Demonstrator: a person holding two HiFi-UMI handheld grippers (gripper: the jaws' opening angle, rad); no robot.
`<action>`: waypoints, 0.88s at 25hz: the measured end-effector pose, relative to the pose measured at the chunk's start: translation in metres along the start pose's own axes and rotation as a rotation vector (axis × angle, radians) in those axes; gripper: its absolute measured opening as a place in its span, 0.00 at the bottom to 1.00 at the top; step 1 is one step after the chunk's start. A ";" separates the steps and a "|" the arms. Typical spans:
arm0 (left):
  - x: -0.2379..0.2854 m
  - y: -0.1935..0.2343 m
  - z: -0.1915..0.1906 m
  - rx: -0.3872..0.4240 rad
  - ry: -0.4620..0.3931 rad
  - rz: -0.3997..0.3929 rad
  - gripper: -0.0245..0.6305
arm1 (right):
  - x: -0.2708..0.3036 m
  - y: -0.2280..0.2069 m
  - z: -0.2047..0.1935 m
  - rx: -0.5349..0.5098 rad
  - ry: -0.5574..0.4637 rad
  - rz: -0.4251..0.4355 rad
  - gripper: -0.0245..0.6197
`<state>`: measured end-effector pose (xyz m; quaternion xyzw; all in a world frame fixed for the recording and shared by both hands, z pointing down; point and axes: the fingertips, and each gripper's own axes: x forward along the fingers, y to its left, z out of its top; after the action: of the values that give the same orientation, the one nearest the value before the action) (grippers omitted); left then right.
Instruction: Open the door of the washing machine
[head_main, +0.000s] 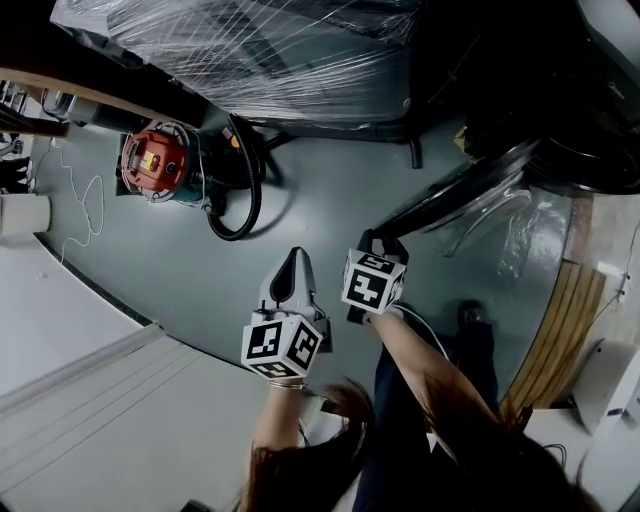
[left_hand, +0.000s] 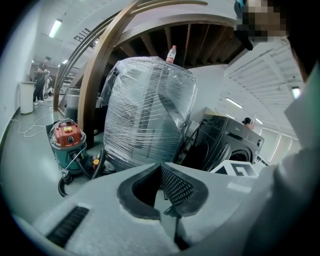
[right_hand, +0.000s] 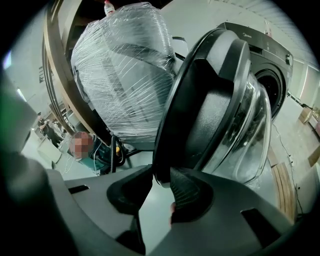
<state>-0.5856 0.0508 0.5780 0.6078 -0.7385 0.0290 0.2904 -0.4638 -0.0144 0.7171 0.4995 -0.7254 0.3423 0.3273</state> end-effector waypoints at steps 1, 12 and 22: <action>0.000 0.002 0.001 -0.003 0.001 0.002 0.06 | 0.002 0.002 0.003 0.006 -0.004 -0.004 0.20; 0.006 0.021 0.003 -0.020 0.010 0.012 0.06 | 0.019 0.020 0.022 0.020 -0.013 -0.016 0.19; 0.009 0.027 0.004 -0.028 0.014 0.015 0.06 | 0.036 0.036 0.044 -0.081 -0.015 0.004 0.18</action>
<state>-0.6123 0.0480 0.5876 0.5981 -0.7413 0.0250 0.3036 -0.5141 -0.0590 0.7160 0.4868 -0.7421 0.3096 0.3413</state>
